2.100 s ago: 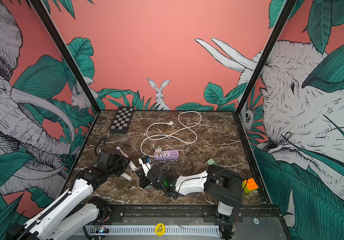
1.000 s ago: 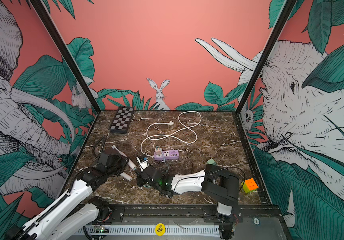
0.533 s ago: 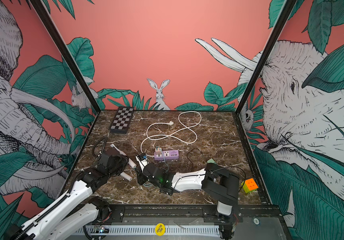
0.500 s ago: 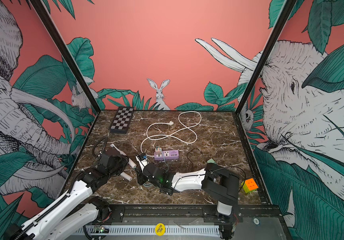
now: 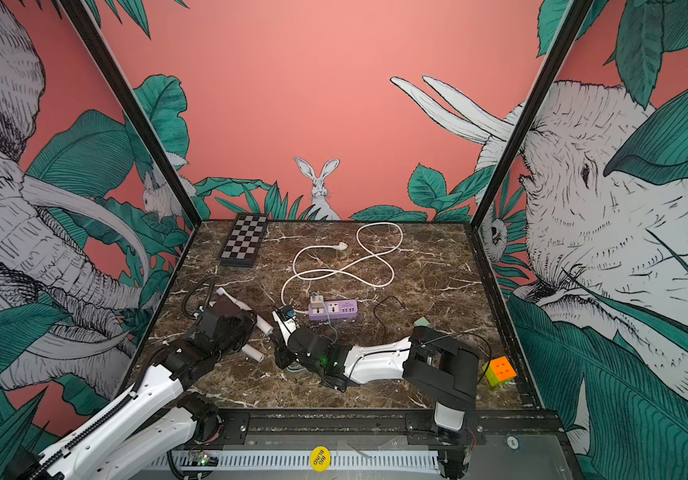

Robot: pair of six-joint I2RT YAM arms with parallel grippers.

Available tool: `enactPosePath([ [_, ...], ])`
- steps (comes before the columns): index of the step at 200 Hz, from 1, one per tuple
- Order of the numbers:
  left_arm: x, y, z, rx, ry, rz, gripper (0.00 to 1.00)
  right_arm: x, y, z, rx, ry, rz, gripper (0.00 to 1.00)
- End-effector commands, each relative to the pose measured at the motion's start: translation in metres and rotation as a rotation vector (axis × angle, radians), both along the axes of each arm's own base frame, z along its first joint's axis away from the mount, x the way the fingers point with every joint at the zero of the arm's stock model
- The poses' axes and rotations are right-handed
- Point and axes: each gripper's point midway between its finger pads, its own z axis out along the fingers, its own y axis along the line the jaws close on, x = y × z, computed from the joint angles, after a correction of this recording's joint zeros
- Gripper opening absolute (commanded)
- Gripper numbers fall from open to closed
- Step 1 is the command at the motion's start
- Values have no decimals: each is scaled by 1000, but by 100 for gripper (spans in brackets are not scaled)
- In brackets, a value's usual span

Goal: Charge the electric toothbrush
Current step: Insert the charging cable into the electric toothbrush, then place the electric toothbrush at the center of the board.

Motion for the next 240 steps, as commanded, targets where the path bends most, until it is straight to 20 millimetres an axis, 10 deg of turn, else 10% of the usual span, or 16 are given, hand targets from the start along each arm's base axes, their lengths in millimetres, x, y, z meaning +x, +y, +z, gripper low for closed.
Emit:
enactPosePath([
  [1,-19,-28,1,-86,49,-134,0,19,-1,64,201,-101,-42,0],
  [19,-15,-24,1,-66,52,-128,0,14,-2,62,185,-95,-20,1],
  [66,9,19,-8,40,69,-42,0,9,-33,63,152,-103,-58,57],
  [111,41,39,-5,140,49,-9,0,8,-78,71,87,-167,-122,75],
  [158,82,44,-51,126,129,-28,0,6,-119,75,-47,-228,-169,85],
  [240,141,43,-62,92,74,-126,0,3,-149,58,-113,-236,-201,88],
])
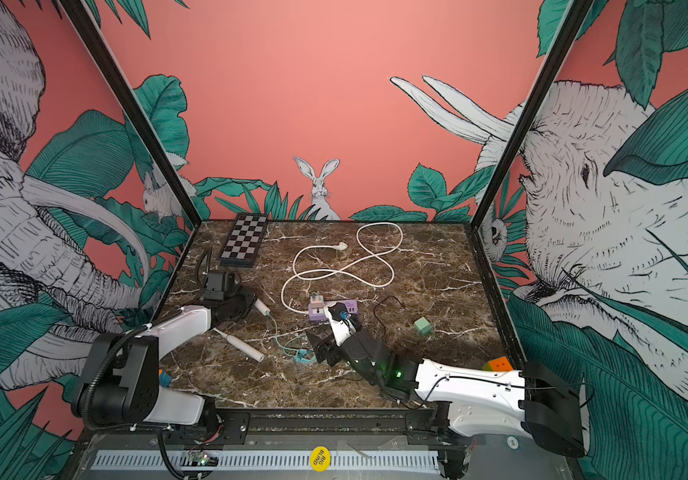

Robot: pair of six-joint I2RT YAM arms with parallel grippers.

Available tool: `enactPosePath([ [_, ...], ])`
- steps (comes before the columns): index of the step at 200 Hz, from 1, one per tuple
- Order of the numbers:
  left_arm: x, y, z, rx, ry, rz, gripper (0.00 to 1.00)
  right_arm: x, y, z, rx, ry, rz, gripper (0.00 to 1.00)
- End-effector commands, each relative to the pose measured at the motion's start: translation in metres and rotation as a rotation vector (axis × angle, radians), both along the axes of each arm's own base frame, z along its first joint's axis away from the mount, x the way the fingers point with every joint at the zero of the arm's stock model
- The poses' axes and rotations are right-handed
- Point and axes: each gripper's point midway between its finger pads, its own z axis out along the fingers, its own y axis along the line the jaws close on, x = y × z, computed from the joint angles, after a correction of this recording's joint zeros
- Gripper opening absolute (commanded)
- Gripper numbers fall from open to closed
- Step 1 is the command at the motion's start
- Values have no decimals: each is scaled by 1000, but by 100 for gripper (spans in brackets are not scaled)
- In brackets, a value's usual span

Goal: Charge the electric toothbrush
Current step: Place the electric toothbrush at the center of the board.

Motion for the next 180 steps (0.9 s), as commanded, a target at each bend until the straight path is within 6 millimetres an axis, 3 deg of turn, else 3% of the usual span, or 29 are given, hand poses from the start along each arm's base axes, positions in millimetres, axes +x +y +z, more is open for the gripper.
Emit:
enactPosePath([
  [1,21,1,12,5,-73,-54,0,4,-9,-5,-28,-12,-41,88],
  [11,25,1,8,9,-80,-63,0,5,-12,-7,-37,-5,-58,89],
  [18,25,2,4,19,-66,-70,0,7,-16,-10,-44,3,-79,98],
  [59,21,5,-17,51,12,-88,0,21,-52,-21,-140,43,-260,99],
  [78,18,4,-25,45,29,-92,12,26,-75,-34,-197,125,-351,99],
  [136,10,-6,-30,-20,49,-111,66,31,-145,-75,-191,428,-603,99],
  [180,2,-8,-7,-38,23,-120,82,59,-179,-82,-101,541,-696,97],
])
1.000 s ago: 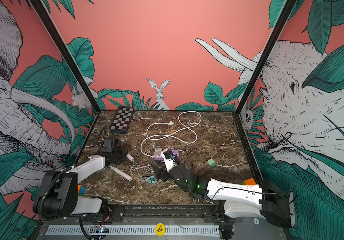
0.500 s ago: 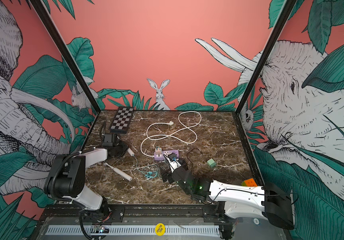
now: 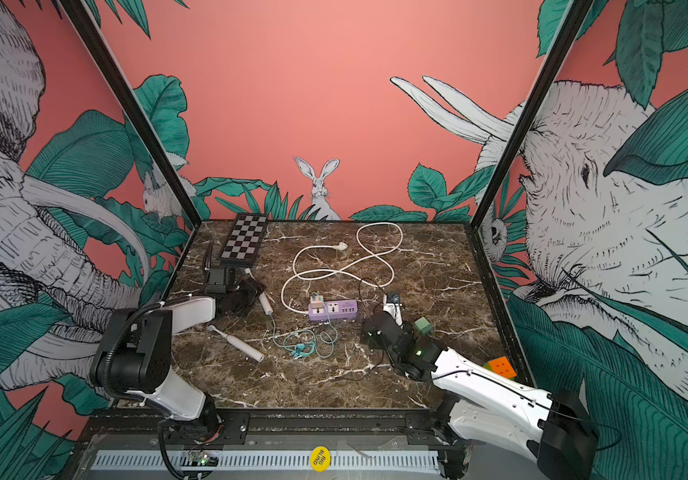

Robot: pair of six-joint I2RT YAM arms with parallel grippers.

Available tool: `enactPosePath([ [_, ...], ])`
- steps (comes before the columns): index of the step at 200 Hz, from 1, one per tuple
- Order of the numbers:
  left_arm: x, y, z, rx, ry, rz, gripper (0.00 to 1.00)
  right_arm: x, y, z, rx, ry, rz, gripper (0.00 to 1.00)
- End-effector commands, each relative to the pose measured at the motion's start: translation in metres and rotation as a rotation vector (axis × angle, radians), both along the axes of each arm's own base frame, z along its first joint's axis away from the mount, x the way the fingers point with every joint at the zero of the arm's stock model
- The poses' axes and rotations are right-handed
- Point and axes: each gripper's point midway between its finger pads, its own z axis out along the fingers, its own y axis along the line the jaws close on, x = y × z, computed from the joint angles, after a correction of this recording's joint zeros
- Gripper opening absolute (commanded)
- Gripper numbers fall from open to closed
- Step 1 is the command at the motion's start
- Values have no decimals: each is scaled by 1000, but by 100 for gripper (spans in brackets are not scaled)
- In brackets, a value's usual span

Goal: Charge the electric toothbrush
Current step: Place the electric toothbrush at the center of the board, then pick up the charging cable from the center of the board.

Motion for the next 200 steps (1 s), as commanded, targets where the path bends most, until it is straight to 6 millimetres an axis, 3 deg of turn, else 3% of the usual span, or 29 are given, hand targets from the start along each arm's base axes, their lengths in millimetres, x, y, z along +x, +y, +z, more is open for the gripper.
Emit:
enactPosePath([
  [1,-13,1,16,-8,1,-5,82,9,-15,-11,47,72,-52,97],
  [60,-38,16,75,109,-73,-31,98,86,-50,-45,101,247,-156,86],
  [108,-62,21,101,170,-137,-78,99,138,-68,-71,20,274,-196,84],
  [146,-74,22,106,193,-159,-95,99,153,-64,-94,53,322,-209,72],
  [164,-77,21,108,198,-166,-108,99,151,-66,-100,44,324,-216,71],
  [183,-78,21,107,200,-171,-112,99,145,-67,-108,23,355,-201,58],
  [200,-77,19,105,197,-173,-117,99,140,-63,-114,44,375,-183,54],
])
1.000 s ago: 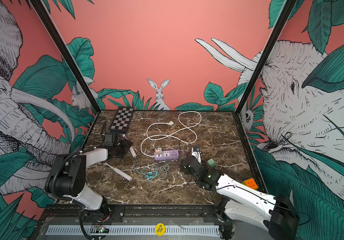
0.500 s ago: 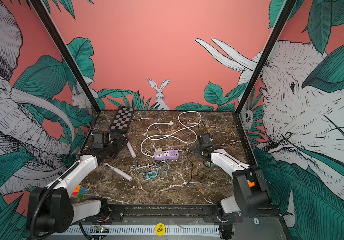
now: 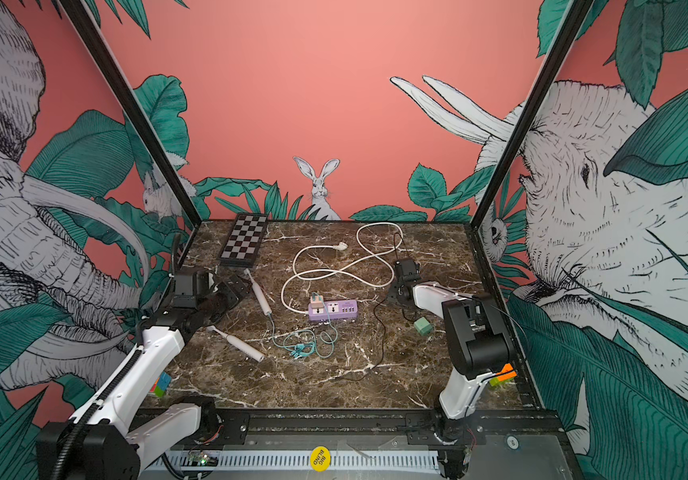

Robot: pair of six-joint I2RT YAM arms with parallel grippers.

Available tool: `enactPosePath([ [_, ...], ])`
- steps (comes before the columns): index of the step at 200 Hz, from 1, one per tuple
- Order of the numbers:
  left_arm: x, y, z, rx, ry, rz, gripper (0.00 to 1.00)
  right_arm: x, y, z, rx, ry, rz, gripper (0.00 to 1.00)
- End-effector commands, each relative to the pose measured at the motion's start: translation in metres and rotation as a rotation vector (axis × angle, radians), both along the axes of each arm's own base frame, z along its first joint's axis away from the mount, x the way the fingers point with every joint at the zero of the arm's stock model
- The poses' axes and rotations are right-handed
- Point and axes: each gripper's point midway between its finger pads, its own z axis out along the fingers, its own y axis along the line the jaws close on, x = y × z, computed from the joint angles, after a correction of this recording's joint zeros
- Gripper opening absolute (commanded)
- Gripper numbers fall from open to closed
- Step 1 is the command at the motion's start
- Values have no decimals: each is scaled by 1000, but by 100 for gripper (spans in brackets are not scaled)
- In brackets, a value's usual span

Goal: Charge the electric toothbrush
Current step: Pick up the charging cable from the center of the board.

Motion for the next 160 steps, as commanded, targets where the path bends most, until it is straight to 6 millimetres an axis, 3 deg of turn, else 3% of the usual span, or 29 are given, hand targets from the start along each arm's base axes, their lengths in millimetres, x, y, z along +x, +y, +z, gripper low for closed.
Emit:
enactPosePath([
  [1,-8,1,-10,24,24,-15,99,-5,4,-9,18,19,22,54],
  [37,-8,-4,-17,3,36,-25,98,-24,13,-14,75,39,42,47],
  [80,-7,-8,-16,-6,33,-35,98,-57,28,-12,47,63,88,48],
  [105,-6,-11,-16,-9,33,-42,97,-72,33,-21,49,93,98,44],
  [107,-6,-11,-16,-11,33,-44,98,-70,35,-12,61,70,102,43],
  [121,-6,-14,-16,-10,34,-52,97,-75,38,-11,73,79,108,40],
  [160,-10,-24,-16,-2,33,-81,97,-93,34,-21,71,126,88,35],
])
